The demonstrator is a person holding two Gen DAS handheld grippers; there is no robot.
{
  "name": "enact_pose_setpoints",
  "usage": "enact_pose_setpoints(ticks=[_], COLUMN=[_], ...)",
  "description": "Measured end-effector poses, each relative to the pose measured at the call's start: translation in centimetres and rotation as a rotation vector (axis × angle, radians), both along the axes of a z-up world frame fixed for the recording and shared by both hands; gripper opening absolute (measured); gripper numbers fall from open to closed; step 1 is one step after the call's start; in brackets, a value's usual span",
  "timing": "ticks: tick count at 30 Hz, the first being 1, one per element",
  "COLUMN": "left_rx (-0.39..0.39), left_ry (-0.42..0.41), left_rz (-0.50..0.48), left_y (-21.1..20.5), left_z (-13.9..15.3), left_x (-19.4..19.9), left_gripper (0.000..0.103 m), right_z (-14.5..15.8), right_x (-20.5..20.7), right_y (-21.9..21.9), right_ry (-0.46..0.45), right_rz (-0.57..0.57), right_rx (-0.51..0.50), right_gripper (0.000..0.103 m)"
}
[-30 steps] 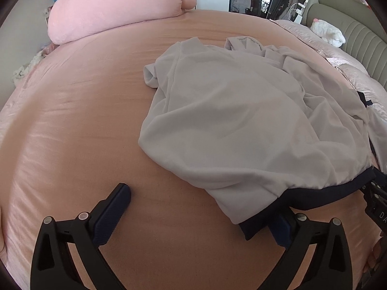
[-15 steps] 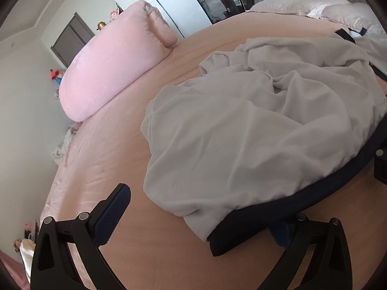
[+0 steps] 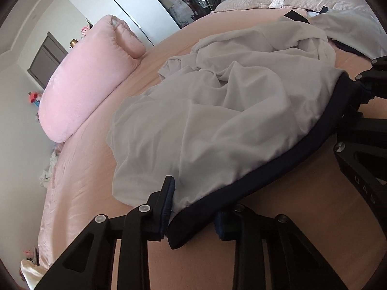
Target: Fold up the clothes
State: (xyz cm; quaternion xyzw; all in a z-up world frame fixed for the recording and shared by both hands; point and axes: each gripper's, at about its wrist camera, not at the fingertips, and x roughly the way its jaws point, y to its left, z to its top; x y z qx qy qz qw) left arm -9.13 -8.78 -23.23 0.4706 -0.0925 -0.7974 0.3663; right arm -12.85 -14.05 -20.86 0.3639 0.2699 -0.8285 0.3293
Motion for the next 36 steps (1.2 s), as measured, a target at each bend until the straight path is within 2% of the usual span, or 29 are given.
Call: enact_pose_setpoints(ticks=[4,8,13,17,21,23,28,31,34,36], left_rx=[0.075,0.269,0.552,0.683,0.719,0.738,0.762,0.766,0.715,0.62], left_ry=[0.045,0.182,0.396,0.505,0.531,0.538,0.536,0.528,0.494,0.448], left_rz=[-0.005,0.022,0.059,0.106,0.145,0.159,0.191,0.21,0.21,0.194], left_y=[-1.3,-4.3,-8.6,-10.3,-8.5,-7.8,-7.6,-7.7,-7.3,-6.6], left_z=[0.1,0.7,1.0,0.4,1.0,1.2,1.8,2.2,3.0,3.8], left_x=[0.3,1.7,4.3,5.4,6.3,6.5,7.3,7.9,8.3,8.3], left_gripper=[0.019,0.019,0.021,0.021,0.02,0.019,0.015,0.014,0.014,0.014], right_z=[0.1,0.2,0.2,0.3,1.1,1.4,2.2,3.0,4.0,4.7], right_x=[-0.9,-1.6,-0.9,-0.3,-0.3,-0.2,-0.2,-0.1,0.1,-0.1], right_y=[0.8,1.4,1.5,1.4,2.4,3.2,5.3,6.4,7.2,7.5], right_ry=[-0.099,-0.182,-0.189,-0.19,-0.231,-0.266,-0.352,-0.353,-0.327,-0.309], right_rz=[-0.008,-0.02,-0.034,-0.042,-0.056,-0.078,-0.137,-0.165,-0.176,-0.187], right_rx=[-0.086,-0.149,-0.162,-0.158,-0.18,-0.205,-0.276,-0.306,-0.316,-0.318], right_gripper=[0.022,0.023,0.023,0.023,0.017,0.01,0.007,0.007,0.007,0.006])
